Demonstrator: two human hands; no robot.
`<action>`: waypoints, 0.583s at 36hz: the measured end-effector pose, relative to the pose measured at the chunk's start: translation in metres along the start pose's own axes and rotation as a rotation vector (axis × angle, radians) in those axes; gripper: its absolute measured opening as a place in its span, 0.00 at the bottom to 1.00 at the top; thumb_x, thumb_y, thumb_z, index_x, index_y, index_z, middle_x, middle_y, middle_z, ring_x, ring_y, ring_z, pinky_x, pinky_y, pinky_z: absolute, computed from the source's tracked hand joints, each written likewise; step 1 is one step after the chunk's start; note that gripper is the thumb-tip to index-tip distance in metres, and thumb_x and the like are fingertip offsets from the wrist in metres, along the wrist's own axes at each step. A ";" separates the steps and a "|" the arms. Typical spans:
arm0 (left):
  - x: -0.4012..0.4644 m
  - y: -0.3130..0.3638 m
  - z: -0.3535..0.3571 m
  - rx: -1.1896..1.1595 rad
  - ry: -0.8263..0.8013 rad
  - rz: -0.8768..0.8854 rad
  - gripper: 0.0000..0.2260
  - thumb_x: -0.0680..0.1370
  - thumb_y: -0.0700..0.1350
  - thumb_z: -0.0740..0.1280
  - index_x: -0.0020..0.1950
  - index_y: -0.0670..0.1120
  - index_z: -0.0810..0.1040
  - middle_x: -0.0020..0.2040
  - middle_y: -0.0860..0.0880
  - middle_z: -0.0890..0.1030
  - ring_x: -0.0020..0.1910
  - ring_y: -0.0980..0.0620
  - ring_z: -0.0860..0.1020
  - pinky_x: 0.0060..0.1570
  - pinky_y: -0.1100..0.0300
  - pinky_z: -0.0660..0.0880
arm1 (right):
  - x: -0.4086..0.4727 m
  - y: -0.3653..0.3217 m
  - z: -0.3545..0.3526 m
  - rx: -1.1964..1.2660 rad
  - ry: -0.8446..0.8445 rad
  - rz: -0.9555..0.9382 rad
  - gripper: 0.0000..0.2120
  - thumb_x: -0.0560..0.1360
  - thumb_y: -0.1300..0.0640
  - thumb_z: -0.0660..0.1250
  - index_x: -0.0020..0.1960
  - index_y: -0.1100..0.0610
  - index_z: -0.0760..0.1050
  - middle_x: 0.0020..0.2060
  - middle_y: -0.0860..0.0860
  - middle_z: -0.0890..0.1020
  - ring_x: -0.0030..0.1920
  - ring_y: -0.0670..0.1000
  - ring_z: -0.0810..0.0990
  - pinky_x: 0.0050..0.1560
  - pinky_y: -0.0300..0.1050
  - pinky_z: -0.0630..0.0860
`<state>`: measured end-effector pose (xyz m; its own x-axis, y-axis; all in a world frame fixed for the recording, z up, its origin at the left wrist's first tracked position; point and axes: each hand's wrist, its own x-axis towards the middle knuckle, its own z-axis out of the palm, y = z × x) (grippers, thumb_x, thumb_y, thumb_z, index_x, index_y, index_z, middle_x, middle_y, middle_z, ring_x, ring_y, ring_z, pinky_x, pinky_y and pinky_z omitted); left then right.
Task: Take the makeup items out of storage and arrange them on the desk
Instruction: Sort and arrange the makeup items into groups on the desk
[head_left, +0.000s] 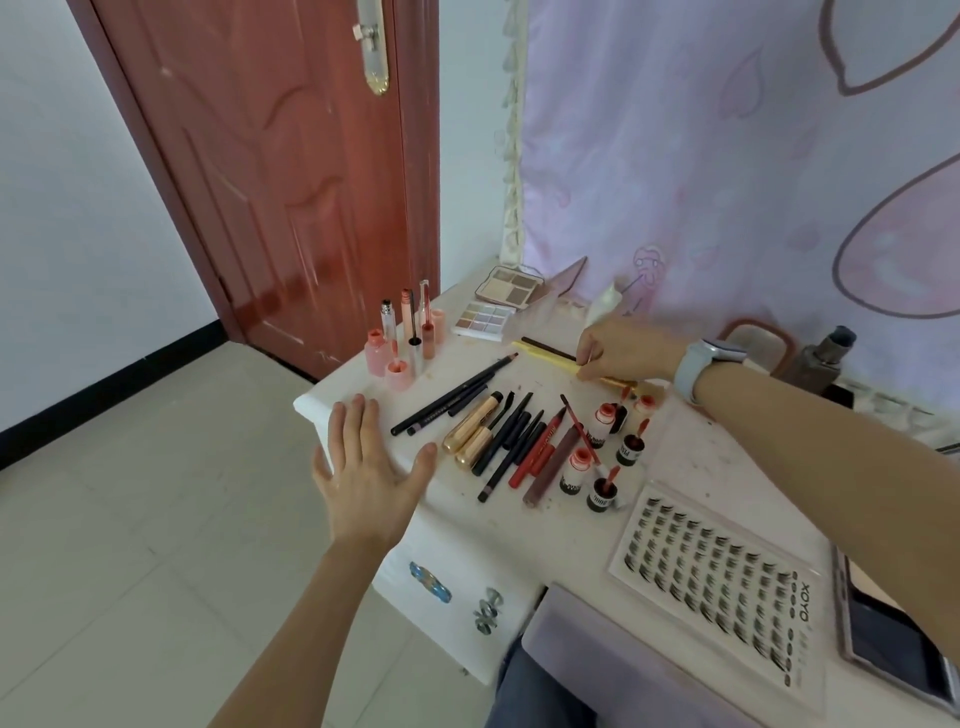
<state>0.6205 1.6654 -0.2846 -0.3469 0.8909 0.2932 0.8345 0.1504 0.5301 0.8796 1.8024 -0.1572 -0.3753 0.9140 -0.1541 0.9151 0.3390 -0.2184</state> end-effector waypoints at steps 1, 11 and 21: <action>0.000 0.000 0.000 0.005 -0.001 0.000 0.42 0.69 0.71 0.46 0.76 0.45 0.55 0.77 0.51 0.54 0.76 0.55 0.45 0.71 0.44 0.49 | 0.001 0.000 0.001 0.011 0.024 -0.011 0.08 0.73 0.57 0.68 0.50 0.59 0.78 0.39 0.46 0.77 0.39 0.46 0.75 0.43 0.41 0.72; 0.000 0.002 0.000 -0.034 0.013 -0.007 0.42 0.69 0.70 0.47 0.76 0.45 0.56 0.77 0.51 0.54 0.76 0.56 0.45 0.72 0.43 0.49 | -0.029 0.042 0.001 0.027 0.118 -0.036 0.05 0.75 0.56 0.65 0.47 0.56 0.79 0.44 0.48 0.81 0.44 0.48 0.78 0.48 0.44 0.73; -0.001 0.001 0.002 -0.051 0.025 -0.011 0.41 0.69 0.69 0.48 0.76 0.45 0.57 0.77 0.51 0.55 0.76 0.56 0.45 0.72 0.42 0.49 | -0.066 0.068 0.028 -0.172 0.118 -0.044 0.11 0.72 0.39 0.64 0.48 0.45 0.75 0.43 0.44 0.76 0.41 0.45 0.71 0.45 0.44 0.71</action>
<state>0.6231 1.6661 -0.2860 -0.3673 0.8783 0.3062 0.8077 0.1379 0.5732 0.9622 1.7589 -0.1886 -0.4051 0.9137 -0.0322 0.9136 0.4032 -0.0527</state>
